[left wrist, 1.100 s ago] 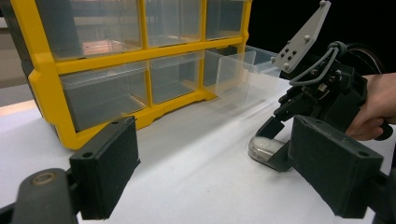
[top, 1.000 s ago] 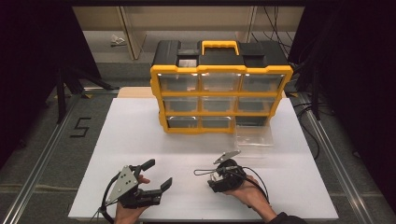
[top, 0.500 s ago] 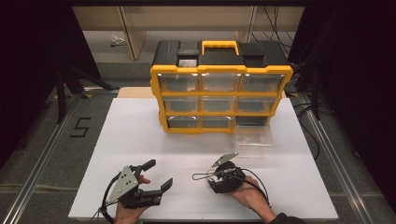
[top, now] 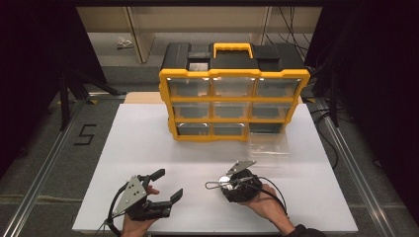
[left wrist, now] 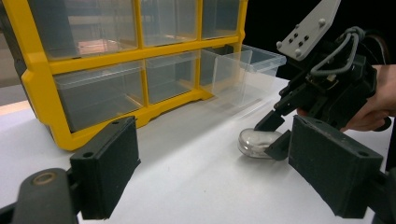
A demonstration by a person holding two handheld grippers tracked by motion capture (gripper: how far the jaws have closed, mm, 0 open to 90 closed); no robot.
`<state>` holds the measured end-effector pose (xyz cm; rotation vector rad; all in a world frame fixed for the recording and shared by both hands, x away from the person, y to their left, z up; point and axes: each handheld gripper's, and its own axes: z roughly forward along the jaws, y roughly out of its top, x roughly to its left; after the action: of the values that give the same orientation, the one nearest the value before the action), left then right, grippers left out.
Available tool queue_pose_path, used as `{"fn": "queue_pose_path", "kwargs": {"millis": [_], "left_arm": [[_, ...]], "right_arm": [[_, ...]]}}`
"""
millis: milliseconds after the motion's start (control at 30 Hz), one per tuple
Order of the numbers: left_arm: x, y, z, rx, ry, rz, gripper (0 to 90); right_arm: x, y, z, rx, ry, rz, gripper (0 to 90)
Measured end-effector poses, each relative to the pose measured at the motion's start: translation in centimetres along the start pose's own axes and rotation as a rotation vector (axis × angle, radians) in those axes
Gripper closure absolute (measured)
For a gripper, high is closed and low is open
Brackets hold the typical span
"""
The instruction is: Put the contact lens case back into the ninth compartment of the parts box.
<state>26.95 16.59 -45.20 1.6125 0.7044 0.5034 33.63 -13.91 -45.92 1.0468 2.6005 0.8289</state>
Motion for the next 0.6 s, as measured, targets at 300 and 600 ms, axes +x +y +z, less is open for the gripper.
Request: {"fn": "queue_pose_path", "kwargs": {"millis": [300,600], "left_arm": [[0.0,0.0,0.0,-0.002,0.002,-0.002,15.8],[0.0,0.0,0.0,-0.002,0.001,-0.003,15.8]], "right_arm": [[-0.7,0.3,-1.4,-0.061,0.004,0.022,49.7],[-1.2,0.5,-2.3,-0.107,0.006,0.028,49.7]]}}
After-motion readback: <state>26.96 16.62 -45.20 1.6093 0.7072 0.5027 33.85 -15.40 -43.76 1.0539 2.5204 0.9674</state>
